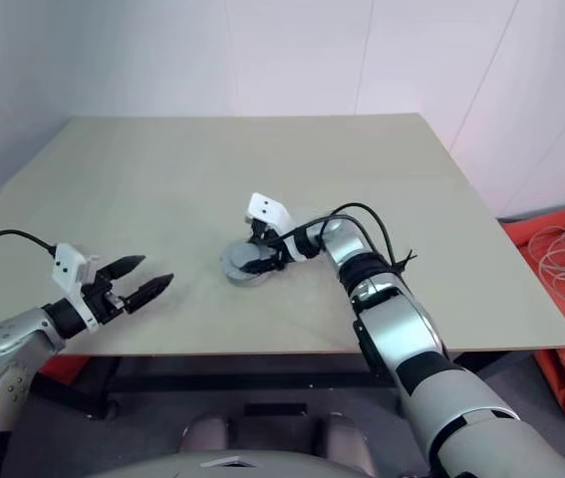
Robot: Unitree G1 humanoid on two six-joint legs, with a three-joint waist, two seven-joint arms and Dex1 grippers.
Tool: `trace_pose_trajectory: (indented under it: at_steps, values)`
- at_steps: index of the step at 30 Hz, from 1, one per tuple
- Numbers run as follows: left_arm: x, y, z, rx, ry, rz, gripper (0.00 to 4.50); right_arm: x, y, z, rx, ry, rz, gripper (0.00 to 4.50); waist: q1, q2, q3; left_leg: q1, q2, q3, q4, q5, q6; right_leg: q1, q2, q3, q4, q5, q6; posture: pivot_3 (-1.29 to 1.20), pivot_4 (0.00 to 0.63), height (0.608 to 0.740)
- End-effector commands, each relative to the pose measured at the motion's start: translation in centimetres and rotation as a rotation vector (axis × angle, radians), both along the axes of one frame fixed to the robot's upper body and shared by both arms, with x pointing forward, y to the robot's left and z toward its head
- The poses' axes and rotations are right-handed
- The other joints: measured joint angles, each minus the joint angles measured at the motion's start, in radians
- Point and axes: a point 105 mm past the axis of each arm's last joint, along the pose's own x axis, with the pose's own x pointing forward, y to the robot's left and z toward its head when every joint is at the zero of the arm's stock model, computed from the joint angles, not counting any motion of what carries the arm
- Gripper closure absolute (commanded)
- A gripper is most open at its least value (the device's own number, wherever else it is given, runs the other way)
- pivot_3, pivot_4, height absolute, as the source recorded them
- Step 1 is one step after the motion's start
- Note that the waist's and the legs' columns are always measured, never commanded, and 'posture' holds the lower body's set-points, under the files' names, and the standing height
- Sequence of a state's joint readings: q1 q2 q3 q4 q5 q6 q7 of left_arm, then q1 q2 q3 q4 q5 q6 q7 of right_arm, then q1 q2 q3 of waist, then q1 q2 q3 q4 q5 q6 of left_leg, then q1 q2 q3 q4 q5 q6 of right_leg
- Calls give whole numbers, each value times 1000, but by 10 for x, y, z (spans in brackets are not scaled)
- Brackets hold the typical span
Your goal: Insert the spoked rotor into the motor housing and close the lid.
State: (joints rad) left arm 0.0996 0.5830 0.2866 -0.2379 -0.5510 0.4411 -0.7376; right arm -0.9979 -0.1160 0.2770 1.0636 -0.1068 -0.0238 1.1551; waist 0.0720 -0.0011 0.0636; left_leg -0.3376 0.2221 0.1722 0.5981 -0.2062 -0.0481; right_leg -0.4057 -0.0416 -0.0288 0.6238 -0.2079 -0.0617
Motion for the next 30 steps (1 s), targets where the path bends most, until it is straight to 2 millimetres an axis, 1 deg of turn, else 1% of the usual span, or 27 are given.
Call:
trace_pose_trajectory:
  at_steps: [1, 5, 9, 11, 13, 15, 19, 23, 24, 30]
  values:
    - [4, 3, 13, 5, -40, -2, 0, 3, -14, -8, -66, -5, -24, 1513, 0, 0, 0, 0, 0, 0, 0, 0, 0, 0, 0, 0, 0, 0, 0, 0, 0, 740]
    - [5, 2, 14, -4, -35, -7, 0, 4, -14, -8, -65, -8, -32, 1513, 0, 0, 0, 0, 0, 0, 0, 0, 0, 0, 0, 0, 0, 0, 0, 0, 0, 740]
    - [8, -7, 12, -72, 8, -30, 0, 4, -13, -9, -60, -4, -35, 1513, 0, 0, 0, 0, 0, 0, 0, 0, 0, 0, 0, 0, 0, 0, 0, 0, 0, 740]
    - [14, -9, 10, -97, 32, -10, 394, 4, -13, -9, -58, -2, -37, 1513, 1, 0, 0, 1, 0, 0, 0, 0, 0, 1, 0, 0, 0, 0, 0, 0, 0, 740]
    - [18, -11, 8, -112, 59, -2, 940, 4, -13, -9, -58, -2, -38, 1513, 0, 0, 0, 1, 0, 0, 0, 0, 0, 1, 0, 0, 0, 0, 0, 0, 0, 740]
    - [24, -14, 6, -124, 72, 8, 1624, 4, -12, -9, -57, -2, -37, 1513, 0, 0, 0, 1, 0, 0, 0, 0, 0, 1, 0, 0, 0, 0, 0, 0, 0, 740]
    - [41, -32, 2, -102, 48, -4, 2981, 4, -12, -9, -57, -2, -37, 1513, 1, 0, 0, 2, 0, 0, 0, 0, 0, 2, 0, 0, 0, 0, 0, 0, 0, 740]
    - [53, -51, -5, -50, 44, -47, 4381, 3, -12, -10, -58, -1, -37, 1513, 0, 0, 0, 2, -1, 0, 0, 0, 0, 2, 0, 0, 0, 0, 0, 0, 0, 740]
    - [55, -55, -6, -43, 42, -55, 4500, 3, -12, -10, -58, -1, -37, 1513, 0, 0, 0, 2, 0, 0, 0, 0, 0, 2, 0, 0, 0, 0, 0, 0, 0, 740]
    - [70, -75, -14, -26, 49, -91, 4500, 3, -13, -11, -60, 1, -38, 1513, 0, 0, 0, 2, 0, 0, 0, 0, 0, 2, 0, 0, 0, 0, 0, 0, 0, 740]
